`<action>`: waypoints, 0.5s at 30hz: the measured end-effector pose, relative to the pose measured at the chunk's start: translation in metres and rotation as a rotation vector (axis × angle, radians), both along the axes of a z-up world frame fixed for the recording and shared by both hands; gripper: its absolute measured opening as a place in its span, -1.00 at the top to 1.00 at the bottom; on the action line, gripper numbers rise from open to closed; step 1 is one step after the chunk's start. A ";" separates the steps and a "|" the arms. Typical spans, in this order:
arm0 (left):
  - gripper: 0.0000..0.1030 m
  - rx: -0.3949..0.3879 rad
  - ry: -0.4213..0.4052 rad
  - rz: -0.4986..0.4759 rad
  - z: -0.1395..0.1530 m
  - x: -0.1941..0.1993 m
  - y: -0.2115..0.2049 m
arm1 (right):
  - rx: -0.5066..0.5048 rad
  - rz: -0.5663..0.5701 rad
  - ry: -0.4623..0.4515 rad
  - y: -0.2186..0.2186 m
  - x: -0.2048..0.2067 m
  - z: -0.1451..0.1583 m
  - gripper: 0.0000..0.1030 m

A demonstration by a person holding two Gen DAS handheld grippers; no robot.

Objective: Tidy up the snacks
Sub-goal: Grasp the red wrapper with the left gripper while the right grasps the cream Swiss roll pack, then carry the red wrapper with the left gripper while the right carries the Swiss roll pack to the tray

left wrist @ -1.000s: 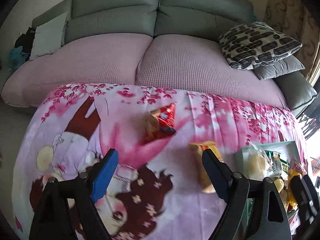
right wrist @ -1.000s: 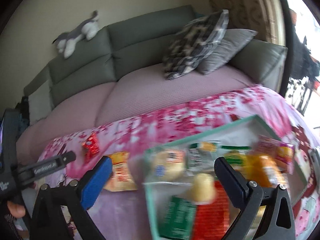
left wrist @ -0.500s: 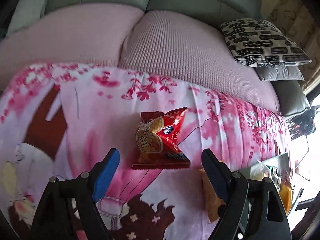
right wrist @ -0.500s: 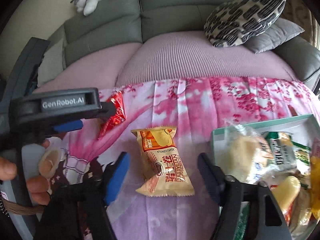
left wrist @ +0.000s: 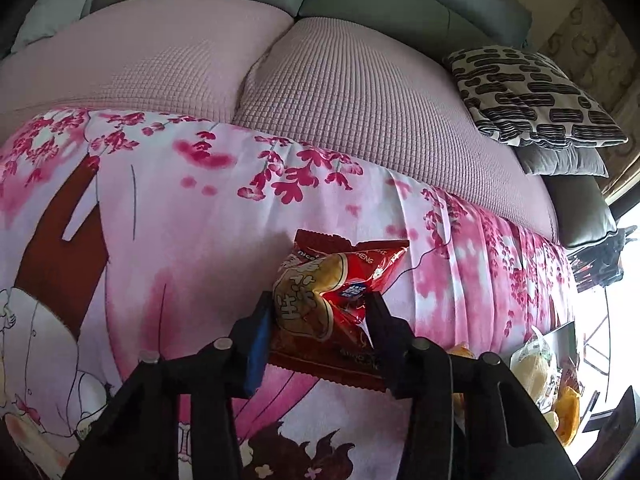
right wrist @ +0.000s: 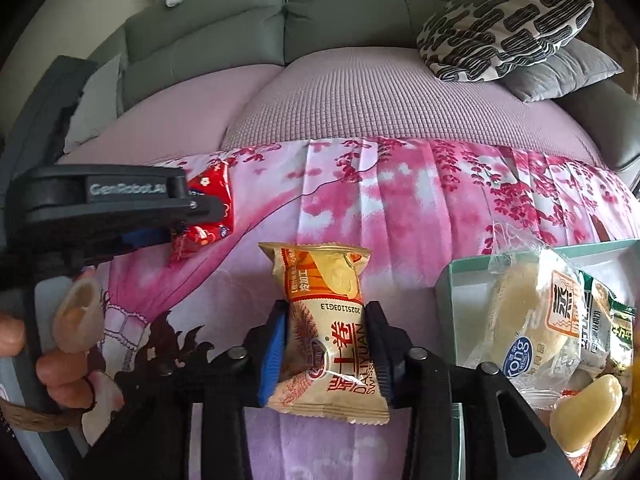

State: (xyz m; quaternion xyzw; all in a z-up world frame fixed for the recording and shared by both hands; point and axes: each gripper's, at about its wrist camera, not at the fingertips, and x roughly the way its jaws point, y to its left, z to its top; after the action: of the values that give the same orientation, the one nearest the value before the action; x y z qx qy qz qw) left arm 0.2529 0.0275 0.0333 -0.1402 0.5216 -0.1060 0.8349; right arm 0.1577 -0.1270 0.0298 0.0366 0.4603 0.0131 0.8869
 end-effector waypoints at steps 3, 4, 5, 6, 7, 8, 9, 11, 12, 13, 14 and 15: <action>0.14 0.003 -0.014 0.021 0.005 -0.010 0.004 | 0.002 -0.003 0.002 -0.001 -0.001 0.002 0.28; 0.14 -0.002 -0.018 0.032 0.008 -0.016 0.006 | 0.003 -0.003 -0.002 -0.002 -0.003 0.004 0.29; 0.14 -0.006 -0.021 0.042 0.010 -0.020 0.008 | 0.004 -0.004 -0.006 -0.002 -0.007 0.008 0.29; 0.16 -0.008 -0.027 0.055 0.012 -0.026 0.009 | 0.005 -0.005 -0.011 -0.001 -0.009 0.011 0.29; 0.16 -0.006 -0.031 0.065 0.015 -0.031 0.010 | 0.008 -0.006 -0.019 -0.002 -0.013 0.016 0.29; 0.16 -0.006 -0.036 0.074 0.018 -0.036 0.012 | 0.010 -0.009 -0.025 -0.002 -0.016 0.020 0.29; 0.16 -0.009 -0.041 0.083 0.021 -0.043 0.012 | 0.012 -0.014 -0.032 -0.003 -0.019 0.024 0.29; 0.16 -0.021 -0.046 0.095 0.027 -0.053 0.013 | 0.018 -0.020 -0.045 -0.004 -0.026 0.034 0.29; 0.16 -0.029 -0.053 0.099 0.031 -0.062 0.013 | 0.019 -0.021 -0.052 -0.005 -0.031 0.038 0.29; 0.16 -0.034 -0.057 0.101 0.034 -0.066 0.012 | 0.021 -0.023 -0.058 -0.006 -0.036 0.043 0.29; 0.16 -0.040 -0.062 0.105 0.038 -0.073 0.011 | 0.022 -0.025 -0.064 -0.007 -0.041 0.048 0.29; 0.16 -0.043 -0.065 0.107 0.041 -0.079 0.011 | 0.024 -0.028 -0.068 -0.008 -0.047 0.051 0.29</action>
State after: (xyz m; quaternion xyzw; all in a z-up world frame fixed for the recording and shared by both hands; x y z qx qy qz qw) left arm 0.1739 0.0381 0.0743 -0.1823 0.4835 -0.0771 0.8527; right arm 0.1107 -0.1346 0.0811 0.0531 0.4290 0.0074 0.9017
